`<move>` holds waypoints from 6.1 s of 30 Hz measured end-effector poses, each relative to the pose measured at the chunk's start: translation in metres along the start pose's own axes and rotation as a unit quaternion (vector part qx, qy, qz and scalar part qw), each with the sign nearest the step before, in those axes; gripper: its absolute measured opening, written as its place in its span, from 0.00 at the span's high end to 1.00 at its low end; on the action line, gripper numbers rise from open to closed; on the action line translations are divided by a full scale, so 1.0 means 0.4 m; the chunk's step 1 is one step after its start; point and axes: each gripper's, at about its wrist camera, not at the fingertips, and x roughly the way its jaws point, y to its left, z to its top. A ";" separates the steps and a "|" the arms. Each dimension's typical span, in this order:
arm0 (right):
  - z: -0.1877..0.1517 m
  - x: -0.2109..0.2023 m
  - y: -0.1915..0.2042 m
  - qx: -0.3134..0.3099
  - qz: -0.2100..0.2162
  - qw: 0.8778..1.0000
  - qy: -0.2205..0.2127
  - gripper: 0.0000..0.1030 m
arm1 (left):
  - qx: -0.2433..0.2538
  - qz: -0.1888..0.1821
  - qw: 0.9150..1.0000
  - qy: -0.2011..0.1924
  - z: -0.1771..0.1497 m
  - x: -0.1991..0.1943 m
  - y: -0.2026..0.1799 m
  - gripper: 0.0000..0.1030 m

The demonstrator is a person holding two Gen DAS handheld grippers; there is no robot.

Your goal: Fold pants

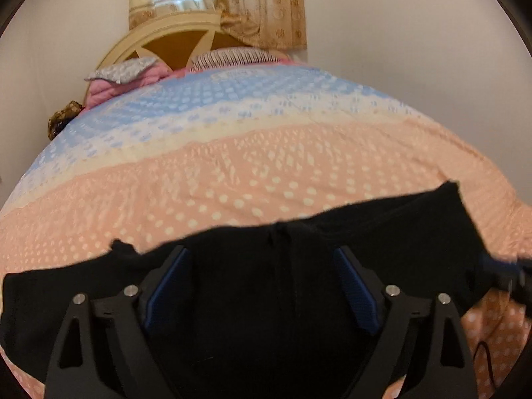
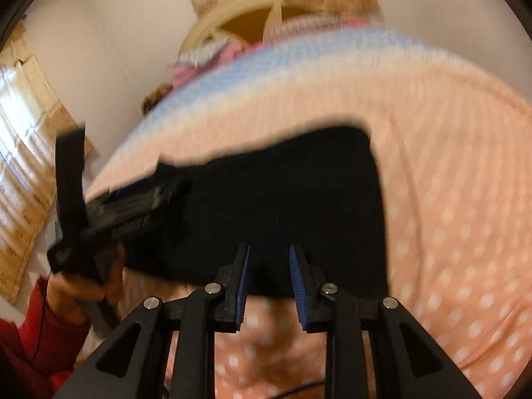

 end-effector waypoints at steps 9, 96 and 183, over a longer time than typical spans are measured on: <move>0.148 0.158 -0.100 0.048 -0.055 0.997 0.005 0.46 | -0.029 0.008 1.000 -0.004 -0.057 -0.055 0.080 0.07; 0.063 0.200 0.084 0.133 0.225 0.965 0.032 0.35 | 0.111 -0.099 0.985 -0.085 -0.131 -0.243 0.037 0.31; -0.027 -0.038 -0.040 -0.007 -0.097 0.995 0.007 0.89 | -0.009 -0.036 0.999 -0.004 -0.102 -0.086 0.083 0.26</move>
